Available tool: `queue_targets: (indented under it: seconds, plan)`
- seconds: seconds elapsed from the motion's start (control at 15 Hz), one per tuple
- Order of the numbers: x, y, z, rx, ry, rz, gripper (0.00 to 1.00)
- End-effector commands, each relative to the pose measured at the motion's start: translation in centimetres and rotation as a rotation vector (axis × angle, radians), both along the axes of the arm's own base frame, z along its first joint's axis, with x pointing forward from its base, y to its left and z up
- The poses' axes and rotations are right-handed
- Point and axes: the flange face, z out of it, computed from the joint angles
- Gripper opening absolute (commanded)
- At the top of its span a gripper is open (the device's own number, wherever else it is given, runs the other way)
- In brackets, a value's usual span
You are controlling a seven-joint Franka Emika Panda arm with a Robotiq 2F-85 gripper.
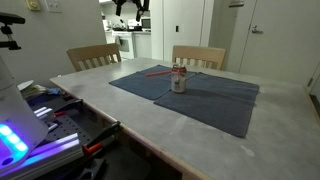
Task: Pick up the straw from the table and put it in the can.
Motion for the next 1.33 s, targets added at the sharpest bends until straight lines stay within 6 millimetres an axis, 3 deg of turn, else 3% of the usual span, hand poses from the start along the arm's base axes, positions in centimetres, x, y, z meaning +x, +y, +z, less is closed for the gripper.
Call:
queue_targets:
  seconds: [0.0, 0.2, 0.27, 0.4, 0.6, 0.93, 1.27]
  plan:
    - [5.6, 1.3, -4.0, -0.028, -0.008, -0.092, 1.00]
    - [10.0, 1.2, -7.1, 0.001, -0.180, -0.231, 1.00]
    - [7.3, 1.6, -5.7, -0.019, -0.124, -0.169, 1.00]
    - [8.0, 1.6, -7.2, -0.023, -0.122, -0.175, 1.00]
    - [7.8, 2.0, -6.6, -0.043, -0.133, -0.172, 1.00]
    - [10.3, 3.3, -9.1, -0.075, -0.134, -0.186, 1.00]
    - [14.9, 3.4, -12.6, -0.108, -0.148, -0.286, 1.00]
